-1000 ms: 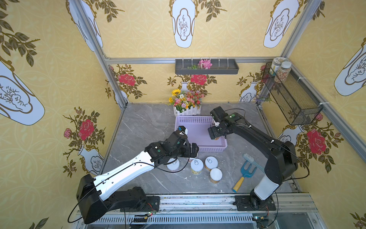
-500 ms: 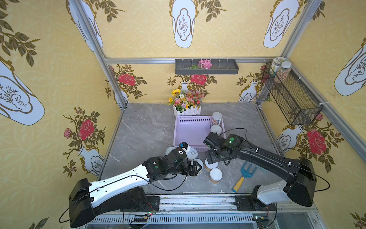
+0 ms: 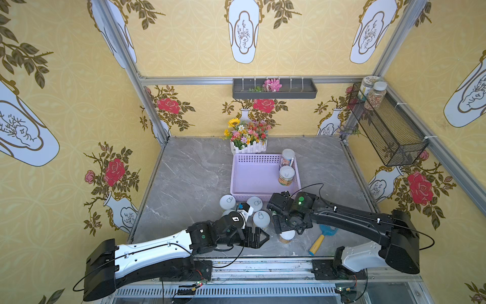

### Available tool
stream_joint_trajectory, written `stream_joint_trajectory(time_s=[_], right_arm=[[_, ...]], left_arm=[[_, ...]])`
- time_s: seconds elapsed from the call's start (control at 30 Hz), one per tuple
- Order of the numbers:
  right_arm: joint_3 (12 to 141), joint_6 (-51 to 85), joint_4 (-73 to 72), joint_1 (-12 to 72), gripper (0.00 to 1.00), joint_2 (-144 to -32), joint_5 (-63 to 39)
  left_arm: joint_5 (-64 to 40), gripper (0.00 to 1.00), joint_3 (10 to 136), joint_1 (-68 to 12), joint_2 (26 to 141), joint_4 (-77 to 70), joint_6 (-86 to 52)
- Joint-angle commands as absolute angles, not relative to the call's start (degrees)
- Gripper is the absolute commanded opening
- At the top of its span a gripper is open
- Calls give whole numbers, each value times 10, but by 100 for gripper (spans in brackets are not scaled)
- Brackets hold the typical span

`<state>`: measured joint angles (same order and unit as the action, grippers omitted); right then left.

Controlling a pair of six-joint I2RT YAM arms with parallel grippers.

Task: Put the canned food in the basket
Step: Pick up the canned food from the center of the board.

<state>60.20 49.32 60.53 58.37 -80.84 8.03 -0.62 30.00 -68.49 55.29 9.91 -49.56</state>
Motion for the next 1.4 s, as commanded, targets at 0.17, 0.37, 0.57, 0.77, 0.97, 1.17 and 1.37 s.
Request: stream_joint_trajectory(time_s=[0.17,0.37,0.57,0.77,0.97,1.17,1.37], right_arm=[[590,509,580,585,97,-821,39],[575,517,589,584,94,-825,25],[561,516,574,582,91,-826,6],[564,504,570,580,87,-840,8],[560,499,564,576,84,-849,22],[548,492,549,564,84,-850,14],[540,487,540,557,81,-845,-3]], left_arm=[[52,100,304,-698,587,63,-500],[54,100,305,-698,588,68,-498],[52,100,309,-698,594,76,-493],[52,100,318,-698,606,76,-489],[49,100,321,-698,612,75,-487],[50,100,321,-698,610,78,-486],[50,100,321,-698,611,78,-486]])
